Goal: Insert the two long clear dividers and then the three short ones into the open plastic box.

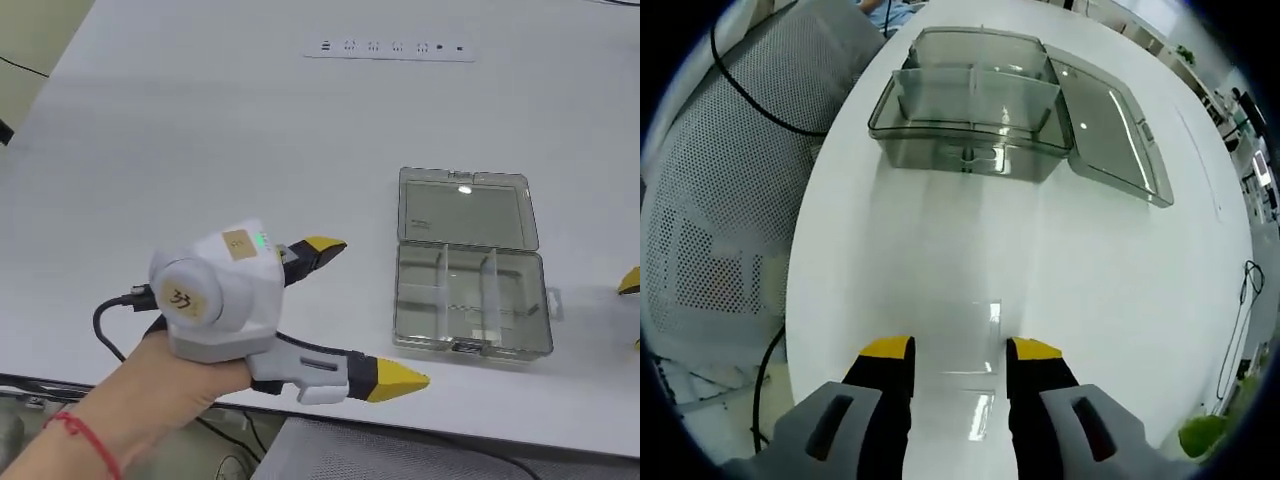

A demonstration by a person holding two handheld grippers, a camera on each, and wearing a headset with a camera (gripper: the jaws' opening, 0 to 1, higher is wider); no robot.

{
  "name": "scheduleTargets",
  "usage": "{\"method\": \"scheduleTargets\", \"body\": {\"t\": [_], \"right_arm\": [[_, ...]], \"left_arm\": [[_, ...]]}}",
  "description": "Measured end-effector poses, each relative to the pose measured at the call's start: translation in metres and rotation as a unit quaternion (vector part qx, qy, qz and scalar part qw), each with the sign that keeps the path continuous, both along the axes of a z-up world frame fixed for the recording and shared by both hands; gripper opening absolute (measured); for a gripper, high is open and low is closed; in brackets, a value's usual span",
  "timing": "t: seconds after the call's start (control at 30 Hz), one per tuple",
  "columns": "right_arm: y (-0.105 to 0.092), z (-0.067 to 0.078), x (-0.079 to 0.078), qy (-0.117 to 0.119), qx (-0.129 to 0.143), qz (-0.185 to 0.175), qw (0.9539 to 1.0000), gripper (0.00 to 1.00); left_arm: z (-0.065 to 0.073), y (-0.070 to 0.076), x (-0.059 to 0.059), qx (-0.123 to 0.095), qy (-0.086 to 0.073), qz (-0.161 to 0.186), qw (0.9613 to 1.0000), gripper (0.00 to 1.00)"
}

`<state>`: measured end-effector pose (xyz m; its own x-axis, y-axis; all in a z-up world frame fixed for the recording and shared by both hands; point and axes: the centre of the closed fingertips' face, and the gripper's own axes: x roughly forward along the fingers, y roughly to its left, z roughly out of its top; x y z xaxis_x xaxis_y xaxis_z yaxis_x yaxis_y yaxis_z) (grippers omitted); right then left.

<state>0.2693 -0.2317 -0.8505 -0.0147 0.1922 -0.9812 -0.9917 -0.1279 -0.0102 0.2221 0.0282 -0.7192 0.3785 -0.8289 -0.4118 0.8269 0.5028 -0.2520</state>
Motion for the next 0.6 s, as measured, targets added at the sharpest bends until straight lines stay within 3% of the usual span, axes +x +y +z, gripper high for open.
{"method": "scheduleTargets", "body": {"t": [0.37, 0.6], "right_arm": [[-0.0005, 0.0004, -0.0001, -0.003, -0.007, 0.0, 1.0, 0.33], [0.004, 0.009, 0.0, -0.007, 0.009, -0.027, 0.9996, 0.32]], "left_arm": [[0.0006, -0.0008, 0.001, -0.001, -0.001, -0.002, 1.0, 0.97], [0.0026, 0.0002, 0.0005, -0.001, -0.001, -0.001, 1.0, 0.96]]}}
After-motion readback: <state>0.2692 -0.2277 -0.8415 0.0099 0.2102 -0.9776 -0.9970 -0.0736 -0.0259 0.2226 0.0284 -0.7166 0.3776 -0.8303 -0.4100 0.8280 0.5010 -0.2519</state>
